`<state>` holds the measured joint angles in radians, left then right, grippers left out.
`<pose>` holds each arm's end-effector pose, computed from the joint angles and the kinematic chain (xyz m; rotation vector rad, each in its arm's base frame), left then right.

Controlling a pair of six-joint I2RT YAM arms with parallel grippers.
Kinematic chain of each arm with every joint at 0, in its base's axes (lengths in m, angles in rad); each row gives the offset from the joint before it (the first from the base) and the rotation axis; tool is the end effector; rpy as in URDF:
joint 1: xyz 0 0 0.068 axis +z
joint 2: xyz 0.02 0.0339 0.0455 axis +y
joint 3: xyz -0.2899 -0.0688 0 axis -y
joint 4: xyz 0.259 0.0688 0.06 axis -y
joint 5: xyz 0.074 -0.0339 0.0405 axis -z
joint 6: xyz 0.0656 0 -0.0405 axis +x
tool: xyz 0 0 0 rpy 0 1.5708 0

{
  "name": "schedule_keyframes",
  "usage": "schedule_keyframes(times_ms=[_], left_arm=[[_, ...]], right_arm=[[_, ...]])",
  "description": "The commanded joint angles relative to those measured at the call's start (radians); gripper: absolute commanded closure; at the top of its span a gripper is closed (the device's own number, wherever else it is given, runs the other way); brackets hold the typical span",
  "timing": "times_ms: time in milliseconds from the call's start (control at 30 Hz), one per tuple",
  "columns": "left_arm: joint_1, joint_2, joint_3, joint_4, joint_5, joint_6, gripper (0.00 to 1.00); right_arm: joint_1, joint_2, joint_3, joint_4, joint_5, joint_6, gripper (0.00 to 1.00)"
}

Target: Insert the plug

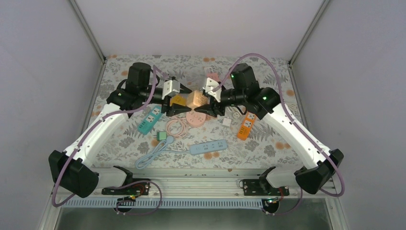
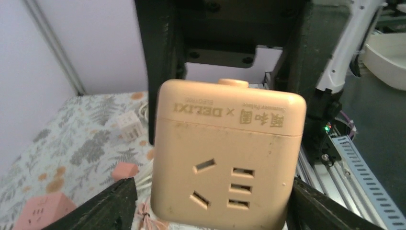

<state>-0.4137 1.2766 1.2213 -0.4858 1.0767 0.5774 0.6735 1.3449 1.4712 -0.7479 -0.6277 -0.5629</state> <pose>0.2404 -0.1686 0.3824 1.4227 1.3239 -1.0107 0.2165 0.2221 0.4142 -1.5180 1.5240 0.7479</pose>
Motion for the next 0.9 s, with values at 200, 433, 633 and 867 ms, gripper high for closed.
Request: schedule_keyframes(times_ms=[200,433,633,867], left_arm=[[0.007,-0.120,-0.127,0.360,-0.451,-0.484,0.04],[0.009,-0.319,-0.218,0.264,-1.030,-0.747,0.00],[0.010,-0.446,-0.252,0.212,-1.154,-0.755,0.00],[0.010,-0.530,-0.323,0.264,-1.215,-0.711,0.00]], right_arm=[[0.003,-0.121,-0.215,0.249,0.178,0.320,0.48],[0.003,-0.089,-0.294,0.257,0.425,0.443,0.51],[0.001,0.026,-0.279,0.267,0.500,0.474,0.49],[-0.013,0.171,-0.252,0.302,0.434,0.458,0.48]])
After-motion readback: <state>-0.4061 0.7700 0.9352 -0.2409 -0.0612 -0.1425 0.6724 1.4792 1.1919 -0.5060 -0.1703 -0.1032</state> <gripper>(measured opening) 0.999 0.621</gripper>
